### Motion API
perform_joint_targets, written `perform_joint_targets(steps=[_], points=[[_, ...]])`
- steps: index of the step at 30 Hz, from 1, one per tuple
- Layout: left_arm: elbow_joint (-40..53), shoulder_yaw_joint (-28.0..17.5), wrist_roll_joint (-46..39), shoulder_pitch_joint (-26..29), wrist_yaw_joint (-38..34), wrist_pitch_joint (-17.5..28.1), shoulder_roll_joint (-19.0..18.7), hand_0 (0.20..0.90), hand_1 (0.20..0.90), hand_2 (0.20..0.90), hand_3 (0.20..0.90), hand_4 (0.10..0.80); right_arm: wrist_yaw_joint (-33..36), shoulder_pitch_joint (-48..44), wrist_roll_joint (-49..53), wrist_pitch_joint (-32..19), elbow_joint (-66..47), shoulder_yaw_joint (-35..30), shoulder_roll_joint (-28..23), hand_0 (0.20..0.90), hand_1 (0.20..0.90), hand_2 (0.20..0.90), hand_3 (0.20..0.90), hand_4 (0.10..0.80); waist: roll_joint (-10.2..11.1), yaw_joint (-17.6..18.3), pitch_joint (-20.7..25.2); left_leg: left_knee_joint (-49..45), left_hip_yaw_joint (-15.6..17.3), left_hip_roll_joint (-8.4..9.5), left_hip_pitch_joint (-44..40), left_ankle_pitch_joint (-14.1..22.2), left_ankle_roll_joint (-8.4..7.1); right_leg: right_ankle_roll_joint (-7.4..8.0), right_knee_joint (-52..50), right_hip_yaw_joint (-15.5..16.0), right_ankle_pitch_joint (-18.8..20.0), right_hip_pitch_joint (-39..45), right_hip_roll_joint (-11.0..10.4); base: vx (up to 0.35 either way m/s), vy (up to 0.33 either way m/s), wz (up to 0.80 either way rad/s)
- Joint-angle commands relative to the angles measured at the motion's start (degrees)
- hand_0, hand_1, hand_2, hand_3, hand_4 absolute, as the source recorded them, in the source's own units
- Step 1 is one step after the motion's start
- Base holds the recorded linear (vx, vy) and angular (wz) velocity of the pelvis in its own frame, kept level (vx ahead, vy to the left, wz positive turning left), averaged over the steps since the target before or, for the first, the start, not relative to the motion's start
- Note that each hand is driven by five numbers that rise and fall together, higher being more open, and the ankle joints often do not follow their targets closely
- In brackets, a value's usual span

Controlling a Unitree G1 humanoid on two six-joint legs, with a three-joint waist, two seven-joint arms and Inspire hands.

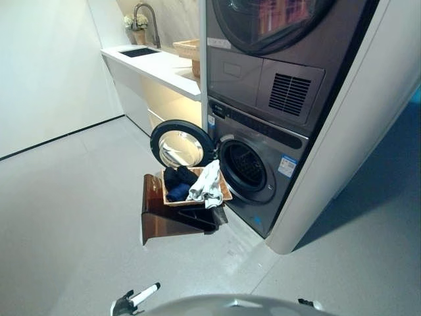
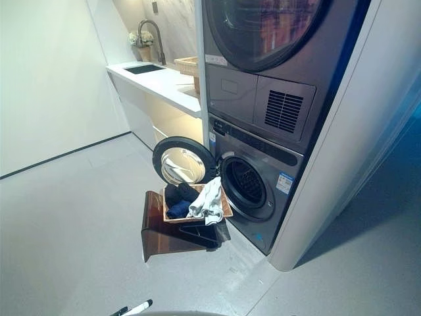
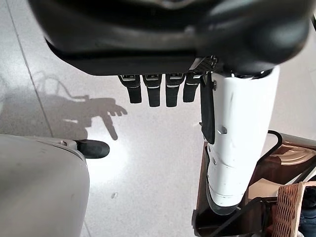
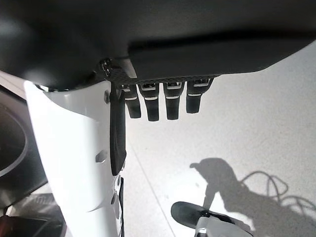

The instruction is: Pick up the clothes and place them into the washing machine

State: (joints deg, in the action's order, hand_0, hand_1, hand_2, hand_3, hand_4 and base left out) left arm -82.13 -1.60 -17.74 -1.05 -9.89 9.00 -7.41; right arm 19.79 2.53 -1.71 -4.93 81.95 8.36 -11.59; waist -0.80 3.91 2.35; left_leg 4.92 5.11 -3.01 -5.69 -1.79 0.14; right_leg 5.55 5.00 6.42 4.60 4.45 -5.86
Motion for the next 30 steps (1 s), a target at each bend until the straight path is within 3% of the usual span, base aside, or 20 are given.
perform_joint_targets(steps=[1, 10, 13, 15, 16, 17, 18, 20, 21, 23, 24, 27, 29, 30], points=[[-2.9, -1.4, 0.8, 3.7, -0.1, 0.7, 0.4, 0.900, 0.900, 0.900, 0.900, 0.800, 0.7, -8.4, 0.6, -1.1, 2.1, -1.6, 0.0, 0.900, 0.900, 0.900, 0.900, 0.800, 1.6, 0.1, -4.5, 0.1, -0.8, 3.22, -3.4, 5.1, -2.05, 0.83, 0.0, 0.3, -3.9, 2.9, 0.7, 0.000, 0.000, 0.00], [-2.7, -1.5, -0.1, 4.4, -0.1, 0.3, -0.1, 0.900, 0.900, 0.900, 0.900, 0.800, 0.6, -8.9, 1.9, -1.3, 1.8, -1.9, -0.2, 0.900, 0.900, 0.900, 0.900, 0.800, 1.6, 0.4, -5.0, -1.1, -1.0, 2.26, -4.1, 5.0, -2.10, -0.49, -1.1, -0.6, -5.0, 3.1, 1.5, 0.016, -0.049, 0.01], [-1.9, -1.5, -1.1, 5.3, -0.5, 0.6, -0.3, 0.900, 0.900, 0.900, 0.900, 0.800, 0.9, -9.6, 2.3, -1.9, 1.2, -1.6, -0.3, 0.900, 0.900, 0.900, 0.900, 0.800, 2.6, 0.3, -6.9, -11.3, -0.9, 1.91, 1.2, 6.5, -2.59, -2.12, -4.8, -2.0, -6.6, 1.1, 1.9, -0.058, -0.128, 0.00], [-1.3, -1.4, -1.7, 5.8, -0.6, 0.9, -0.4, 0.900, 0.900, 0.900, 0.900, 0.800, 1.0, -9.8, 2.1, -1.9, 0.8, -1.1, -0.4, 0.900, 0.900, 0.900, 0.900, 0.800, 3.6, -0.3, -8.5, -19.3, -1.8, 2.35, 5.2, 5.1, -3.03, -3.10, -5.5, -2.5, -7.0, 1.3, 2.0, -0.018, -0.150, 0.03], [-0.6, -1.2, -2.0, 6.0, -0.6, 1.1, -0.4, 0.900, 0.900, 0.900, 0.900, 0.800, 1.0, -10.0, 1.9, -1.8, 0.6, -0.9, -0.6, 0.900, 0.900, 0.900, 0.900, 0.800, 4.1, -0.9, -9.4, -24.8, -3.3, 3.04, 8.2, 3.5, -3.13, -3.55, -5.9, -2.4, -7.1, 1.3, 2.0, -0.031, -0.167, 0.10], [-0.6, -0.5, -2.1, 7.0, -0.7, 1.2, -0.4, 0.900, 0.900, 0.900, 0.900, 0.800, 1.1, -10.7, 1.6, -1.9, 0.0, -0.4, -1.2, 0.900, 0.900, 0.900, 0.900, 0.800, 5.0, -2.0, -11.7, -32.8, -6.0, 5.41, 14.8, 0.4, -3.75, -3.94, -6.1, -2.6, -6.9, 1.3, 1.5, -0.035, -0.113, 0.21], [-0.6, -0.5, -2.1, 7.0, -0.7, 1.2, -0.4, 0.900, 0.900, 0.900, 0.900, 0.800, 1.1, -10.7, 1.6, -1.9, 0.1, -0.4, -1.2, 0.900, 0.900, 0.900, 0.900, 0.800, 4.9, -1.9, -11.6, -33.0, -6.1, 5.38, 15.0, 0.5, -3.75, -3.94, -6.2, -2.5, -7.0, 1.2, 1.6, -0.003, -0.073, 0.37], [-0.9, -0.7, -2.8, 6.8, -0.5, 1.2, -0.1, 0.900, 0.900, 0.900, 0.900, 0.800, 1.1, -11.3, 1.4, -1.5, 0.3, -0.2, -1.6, 0.900, 0.900, 0.900, 0.900, 0.800, 5.0, -2.5, -11.8, -28.3, -6.9, 6.70, 17.7, 2.3, -2.94, -3.61, -5.4, -3.3, -7.4, 1.1, 1.6, 0.152, 0.031, 0.10], [-1.4, -1.3, -3.5, 6.0, -0.5, 1.1, 0.2, 0.900, 0.900, 0.900, 0.900, 0.800, 1.4, -11.1, 1.3, -1.2, 0.7, -0.4, -1.9, 0.900, 0.900, 0.900, 0.900, 0.800, 4.6, -3.0, -11.2, -22.2, -7.7, 6.30, 16.8, 1.7, -2.62, -3.26, -4.5, -4.0, -7.7, 1.8, 2.1, 0.275, 0.091, -0.31], [-1.8, -1.0, -4.5, 5.3, -1.1, 1.4, 0.5, 0.900, 0.900, 0.900, 0.900, 0.800, 1.8, -10.8, 1.7, -1.1, 1.3, -1.0, -2.8, 0.900, 0.900, 0.900, 0.900, 0.800, 3.8, -3.6, -11.0, -6.9, -8.5, 2.13, 20.8, -3.5, -3.55, -2.36, -2.7, -4.5, -9.1, 3.7, 2.7, 0.335, 0.148, -0.33], [-1.8, -1.0, -4.5, 5.3, -1.1, 1.4, 0.4, 0.900, 0.900, 0.900, 0.900, 0.800, 1.8, -10.8, 1.7, -1.1, 1.3, -1.0, -2.8, 0.900, 0.900, 0.900, 0.900, 0.800, 3.9, -3.6, -10.9, -6.4, -8.4, 2.23, 20.5, -3.7, -3.54, -2.34, -2.7, -4.6, -9.1, 3.8, 2.5, 0.263, 0.139, -0.16], [-2.1, -1.4, -5.9, 5.1, -1.9, 1.3, 0.4, 0.900, 0.900, 0.900, 0.900, 0.800, 2.2, -10.8, 3.4, -0.8, 1.8, -2.5, -3.3, 0.900, 0.900, 0.900, 0.900, 0.800, 3.2, -4.4, -10.4, -3.8, -6.1, 0.07, 21.2, -6.9, -4.45, -1.08, -1.8, -5.3, -11.1, 6.2, 1.8, 0.283, 0.205, 0.16], [-2.5, -2.1, -6.7, 4.6, -2.1, 1.3, 0.4, 0.900, 0.900, 0.900, 0.900, 0.800, 2.3, -10.2, 3.8, -0.3, 2.6, -3.3, -3.5, 0.900, 0.900, 0.900, 0.900, 0.800, 3.0, -5.2, -9.3, -5.9, -5.9, 0.44, 21.0, -6.1, -3.56, 0.14, -1.9, -4.9, -12.2, 8.3, -0.6, 0.381, 0.331, -0.37], [-2.6, -2.1, -6.8, 5.0, -2.4, 1.4, 0.2, 0.900, 0.900, 0.900, 0.900, 0.800, 2.3, -10.3, 4.0, -0.2, 2.4, -3.9, -3.6, 0.900, 0.900, 0.900, 0.900, 0.800, 3.6, -5.4, -8.9, -11.5, -4.3, 1.53, 23.9, -4.4, -3.21, 1.20, -2.3, -4.1, -12.1, 8.7, -2.7, 0.358, 0.326, -0.45]])
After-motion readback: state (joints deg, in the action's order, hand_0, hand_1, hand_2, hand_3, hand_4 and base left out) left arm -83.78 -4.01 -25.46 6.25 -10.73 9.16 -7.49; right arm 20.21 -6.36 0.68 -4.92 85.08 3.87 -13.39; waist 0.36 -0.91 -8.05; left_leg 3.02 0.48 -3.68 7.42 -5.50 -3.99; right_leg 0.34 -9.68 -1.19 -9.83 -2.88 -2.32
